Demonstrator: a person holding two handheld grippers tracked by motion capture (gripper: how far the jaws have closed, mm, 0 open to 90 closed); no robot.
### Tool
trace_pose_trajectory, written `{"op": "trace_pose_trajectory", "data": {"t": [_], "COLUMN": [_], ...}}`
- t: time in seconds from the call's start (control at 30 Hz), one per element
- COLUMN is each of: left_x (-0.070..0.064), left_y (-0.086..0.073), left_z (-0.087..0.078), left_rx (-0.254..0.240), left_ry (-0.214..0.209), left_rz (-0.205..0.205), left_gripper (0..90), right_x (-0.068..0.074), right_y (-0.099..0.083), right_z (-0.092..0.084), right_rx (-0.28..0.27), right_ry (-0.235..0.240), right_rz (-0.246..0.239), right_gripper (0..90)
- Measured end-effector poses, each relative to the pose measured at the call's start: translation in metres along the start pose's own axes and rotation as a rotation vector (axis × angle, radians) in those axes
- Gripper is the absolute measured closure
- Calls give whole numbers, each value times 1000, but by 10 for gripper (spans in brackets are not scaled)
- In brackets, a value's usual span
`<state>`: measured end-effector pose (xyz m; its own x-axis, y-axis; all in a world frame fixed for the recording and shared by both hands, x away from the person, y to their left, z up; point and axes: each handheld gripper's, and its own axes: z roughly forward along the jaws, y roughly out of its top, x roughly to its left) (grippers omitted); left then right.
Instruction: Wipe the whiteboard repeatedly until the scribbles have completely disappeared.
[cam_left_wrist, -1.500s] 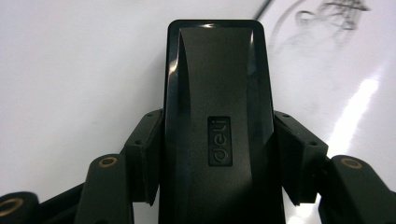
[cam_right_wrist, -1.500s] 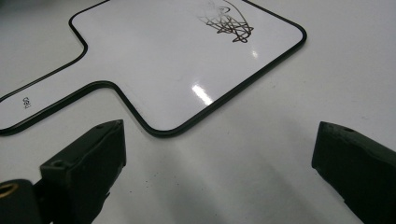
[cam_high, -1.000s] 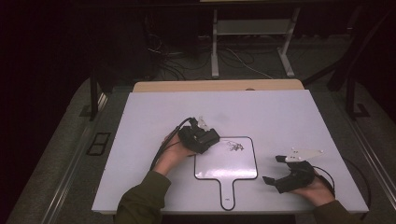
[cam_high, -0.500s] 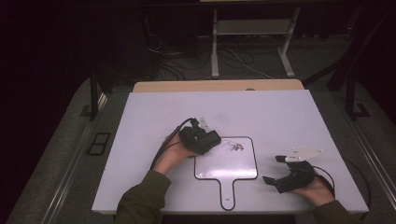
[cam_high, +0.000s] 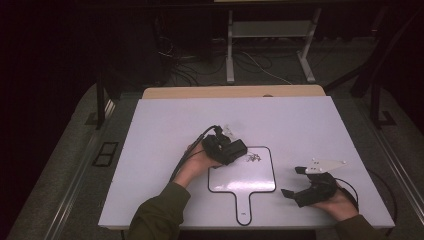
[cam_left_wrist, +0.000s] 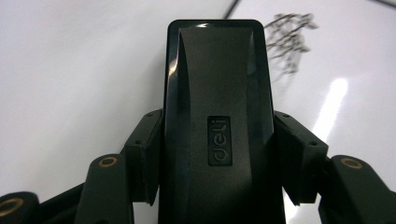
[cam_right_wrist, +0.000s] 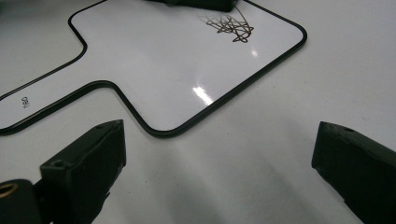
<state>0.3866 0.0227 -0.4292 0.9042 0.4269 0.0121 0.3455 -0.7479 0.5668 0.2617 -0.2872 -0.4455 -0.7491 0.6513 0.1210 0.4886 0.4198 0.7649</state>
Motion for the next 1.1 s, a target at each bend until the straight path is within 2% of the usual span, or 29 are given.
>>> {"op": "trace_pose_trajectory", "data": {"t": [0.1, 0.17, 0.27, 0.33, 0.4, 0.47, 0.53, 0.67, 0.7, 0.73, 0.77, 0.83, 0.87, 0.9, 0.93, 1.03, 1.07, 1.1], "left_x": [-8, -12, -9, -6, -2, -1, 0, -4, -5, -8, -8, -11, -14, -15, -19, -18, -19, -16], "left_y": [5, 9, 11, 14, 18, 23, 28, 36, 38, 39, 42, 45, 47, 48, 49, 54, 55, 56], "left_z": [3, 5, 7, 9, 12, 14, 16, 23, 24, 26, 27, 29, 31, 32, 34, 35, 37, 36], "left_rx": [0, 3, 7, -1, 9, 21, 32, 14, 22, 10, 24, 28, 18, 18, 6, 25, 1, 29], "left_ry": [-42, -40, -18, -4, 3, -11, -23, -50, -52, -55, -56, -62, -69, -75, -80, -67, -64, -61], "left_rz": [24, 54, 43, 20, 22, 31, 57, 54, 67, 53, 77, 94, 82, 91, 73, 118, 88, 106], "left_gripper": [393, 392, 392, 392, 392, 392, 392, 392, 393, 393, 393, 392, 392, 392, 392, 392, 393, 392], "right_x": [0, 0, 0, 0, 0, 0, 0, 0, 0, 0, 0, 0, 0, 0, 0, 0, 0, 0], "right_y": [0, 0, 0, 0, 0, 0, 0, 0, 0, 0, 0, 0, 0, 0, 0, 0, 0, 0], "right_z": [0, 0, 0, 0, 1, 1, 1, 1, 1, 1, 1, 1, 1, 0, 0, 0, 0, 0], "right_rx": [-1, 0, 0, 3, 4, 5, 6, 5, 4, 4, 4, 3, 3, 3, 2, 2, 2, 1], "right_ry": [1, 1, 2, 2, 2, 1, 2, 2, 2, 2, 2, 2, 2, 2, 2, 3, 3, 5], "right_rz": [-1, -2, -1, 0, 0, -7, -8, 1, 0, -1, -1, -1, -1, -1, -1, -1, -1, -1], "right_gripper": [18, 19, 18, 18, 19, 18, 18, 18, 18, 18, 18, 18, 18, 18, 18, 18, 18, 18]}}
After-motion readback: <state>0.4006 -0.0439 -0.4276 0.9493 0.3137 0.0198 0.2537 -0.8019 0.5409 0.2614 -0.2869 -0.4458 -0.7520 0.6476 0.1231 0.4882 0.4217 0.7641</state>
